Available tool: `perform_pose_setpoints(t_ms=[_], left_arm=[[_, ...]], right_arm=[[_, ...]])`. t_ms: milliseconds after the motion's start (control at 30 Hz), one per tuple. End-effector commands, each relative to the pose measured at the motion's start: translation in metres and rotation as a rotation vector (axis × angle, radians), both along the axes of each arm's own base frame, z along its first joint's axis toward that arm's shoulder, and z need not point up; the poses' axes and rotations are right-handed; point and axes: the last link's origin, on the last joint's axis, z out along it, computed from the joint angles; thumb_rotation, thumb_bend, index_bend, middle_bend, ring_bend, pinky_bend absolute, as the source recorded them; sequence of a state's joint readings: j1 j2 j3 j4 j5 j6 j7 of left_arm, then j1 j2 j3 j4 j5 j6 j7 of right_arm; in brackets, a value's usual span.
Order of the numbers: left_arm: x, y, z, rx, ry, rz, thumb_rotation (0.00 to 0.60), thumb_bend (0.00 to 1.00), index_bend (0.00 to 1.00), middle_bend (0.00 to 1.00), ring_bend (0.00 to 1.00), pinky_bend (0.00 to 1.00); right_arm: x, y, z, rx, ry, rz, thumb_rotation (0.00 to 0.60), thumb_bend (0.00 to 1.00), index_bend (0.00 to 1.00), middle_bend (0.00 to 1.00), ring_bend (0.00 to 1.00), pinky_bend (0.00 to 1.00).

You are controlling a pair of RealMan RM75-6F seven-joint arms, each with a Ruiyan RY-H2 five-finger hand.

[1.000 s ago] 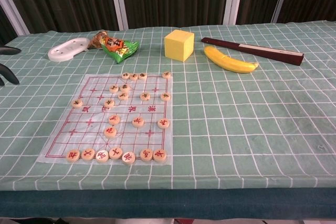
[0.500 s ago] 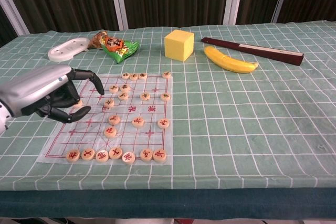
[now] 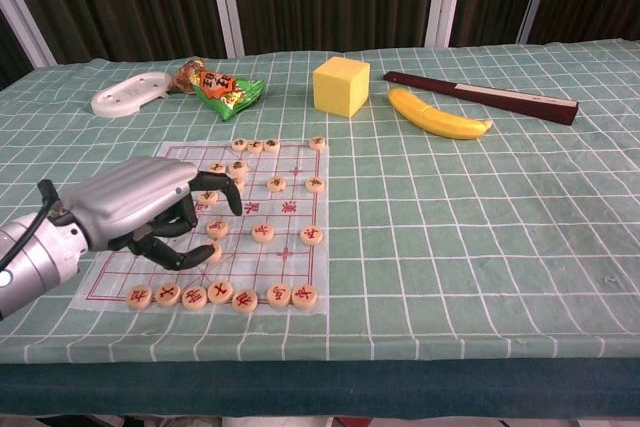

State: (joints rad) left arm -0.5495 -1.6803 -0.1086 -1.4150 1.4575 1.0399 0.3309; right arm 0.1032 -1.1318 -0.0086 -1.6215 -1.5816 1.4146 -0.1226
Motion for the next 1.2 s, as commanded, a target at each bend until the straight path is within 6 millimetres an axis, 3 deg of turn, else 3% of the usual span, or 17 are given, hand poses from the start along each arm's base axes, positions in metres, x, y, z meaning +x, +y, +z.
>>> perform_pose_setpoints(t_ms=[33,200,700,1200], left_arm=[[0.001,-0.001,-0.008,-0.003,0.034,-0.028,0.600,0.33,0.35,1.00,1.00,1.00],[-0.003,-0.002,-0.011,0.028,0.094,-0.079,0.600,0.32,0.35,1.00,1.00,1.00],[-0.012,0.007,-0.001,-0.037,0.093,0.005,0.600,0.31,0.37,1.00,1.00,1.00],[-0.013,0.016,-0.007,-0.039,0.115,0.019,0.600,0.31,0.39,1.00,1.00,1.00]], right_arm=[[0.000,0.000,0.000,0.004,-0.001,0.001,0.600,0.19,0.00,0.00,0.00,0.00],[0.000,0.002,0.002,0.013,-0.009,0.005,0.600,0.19,0.00,0.00,0.00,0.00],[0.001,0.003,-0.003,0.061,-0.014,0.009,0.600,0.19,0.00,0.00,0.00,0.00],[0.002,0.003,-0.004,0.066,-0.014,0.011,0.600,0.19,0.00,0.00,0.00,0.00]])
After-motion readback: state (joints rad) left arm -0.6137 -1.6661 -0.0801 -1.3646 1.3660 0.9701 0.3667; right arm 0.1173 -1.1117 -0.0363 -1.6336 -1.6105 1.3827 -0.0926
